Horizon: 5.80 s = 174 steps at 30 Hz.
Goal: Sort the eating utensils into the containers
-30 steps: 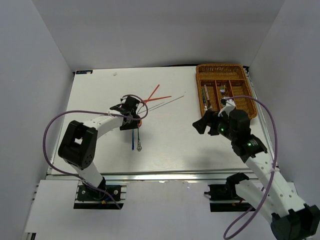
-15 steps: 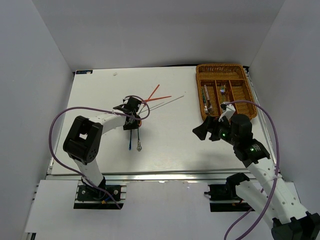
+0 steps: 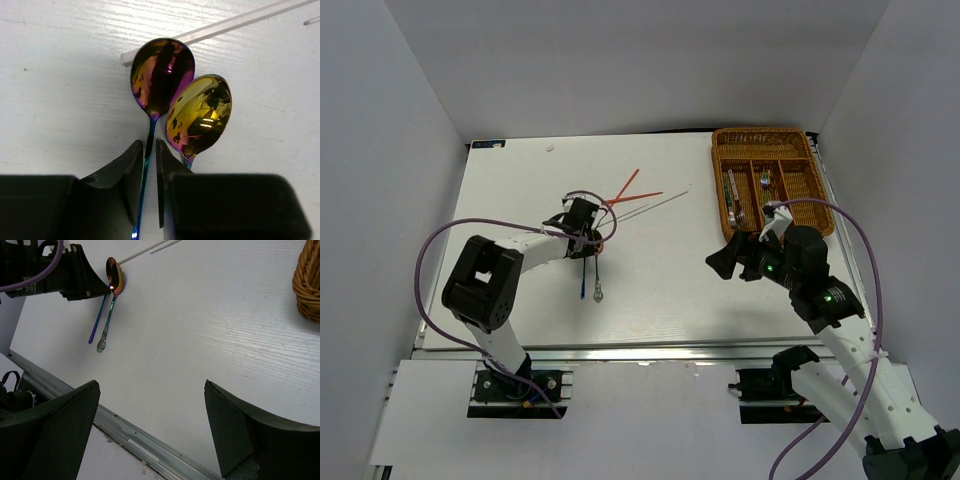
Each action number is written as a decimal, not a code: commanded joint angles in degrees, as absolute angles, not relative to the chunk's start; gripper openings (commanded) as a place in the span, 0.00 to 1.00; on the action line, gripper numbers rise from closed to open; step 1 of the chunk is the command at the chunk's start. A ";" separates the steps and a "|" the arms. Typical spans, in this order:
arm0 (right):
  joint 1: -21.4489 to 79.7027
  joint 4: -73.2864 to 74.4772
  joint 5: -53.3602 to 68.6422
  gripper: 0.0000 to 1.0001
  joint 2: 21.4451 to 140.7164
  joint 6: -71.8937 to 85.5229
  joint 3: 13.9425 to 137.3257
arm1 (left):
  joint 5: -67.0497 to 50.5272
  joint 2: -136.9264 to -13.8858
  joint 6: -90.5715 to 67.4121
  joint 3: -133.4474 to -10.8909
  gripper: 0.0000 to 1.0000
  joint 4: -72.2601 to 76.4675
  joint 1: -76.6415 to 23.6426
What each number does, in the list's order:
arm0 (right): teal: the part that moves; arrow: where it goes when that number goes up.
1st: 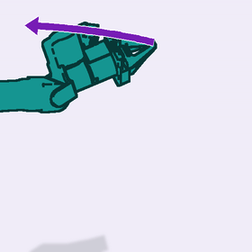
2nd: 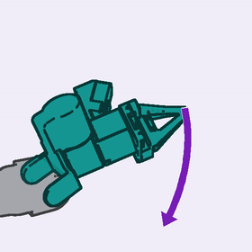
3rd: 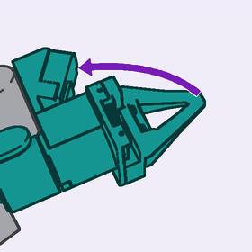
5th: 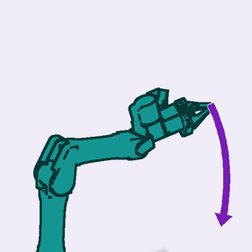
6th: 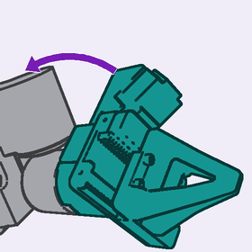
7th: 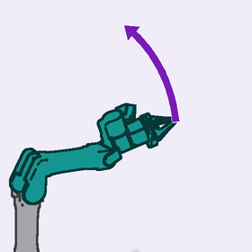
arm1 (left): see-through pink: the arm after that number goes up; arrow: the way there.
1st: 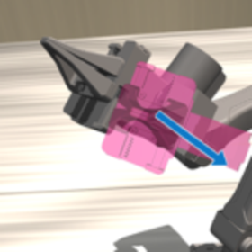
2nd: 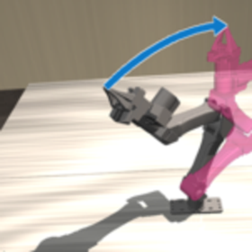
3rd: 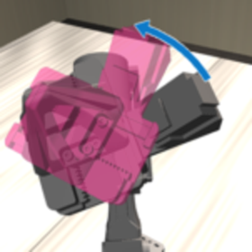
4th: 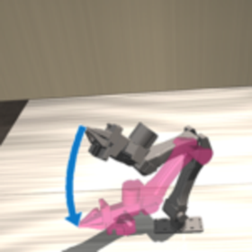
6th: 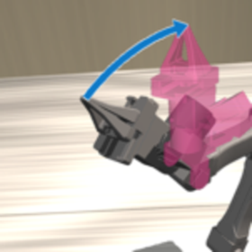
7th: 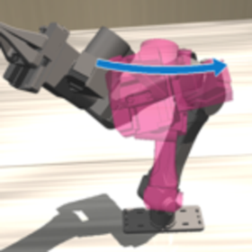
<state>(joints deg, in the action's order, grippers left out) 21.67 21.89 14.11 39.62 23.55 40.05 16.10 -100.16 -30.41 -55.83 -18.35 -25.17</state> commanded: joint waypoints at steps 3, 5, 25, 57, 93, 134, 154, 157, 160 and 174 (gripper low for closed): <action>21.97 22.24 15.38 0.89 40.17 23.20 43.77 | 12.04 -102.83 -32.43 -49.31 0.20 -20.74 -24.43; 22.06 21.97 15.56 0.89 40.17 23.38 44.12 | 12.04 -103.09 -32.61 -48.61 0.11 -21.18 -24.43; 31.20 19.60 9.49 0.89 49.83 23.29 42.01 | 19.86 -86.31 -34.72 -45.96 0.00 -30.32 -24.52; 42.28 22.41 0.88 0.89 54.49 22.68 46.14 | 13.72 -92.37 -37.00 -42.10 0.24 -30.15 -24.52; 58.18 -27.07 14.33 0.79 87.24 35.15 46.92 | 1.23 -68.03 -38.23 -50.00 0.00 -27.25 -26.89; 6.96 32.69 -20.12 0.00 94.81 -4.38 83.64 | 30.58 -55.64 -28.83 -50.53 0.98 -43.32 -28.38; -6.77 33.31 -21.02 0.14 122.60 -9.58 104.94 | 22.33 -51.94 -26.10 -48.52 0.98 -38.67 -29.44; -7.03 34.19 -18.91 0.55 122.17 -8.70 105.47 | 21.80 -52.38 -25.84 -48.69 0.98 -38.76 -29.44; -7.03 35.77 -17.14 0.89 120.86 -7.74 107.65 | 21.53 -53.26 -25.66 -49.04 0.98 -39.02 -29.44; 9.58 24.76 2.32 0.89 79.79 13.78 85.57 | 12.75 -76.26 -32.96 -56.94 0.98 -34.19 -30.84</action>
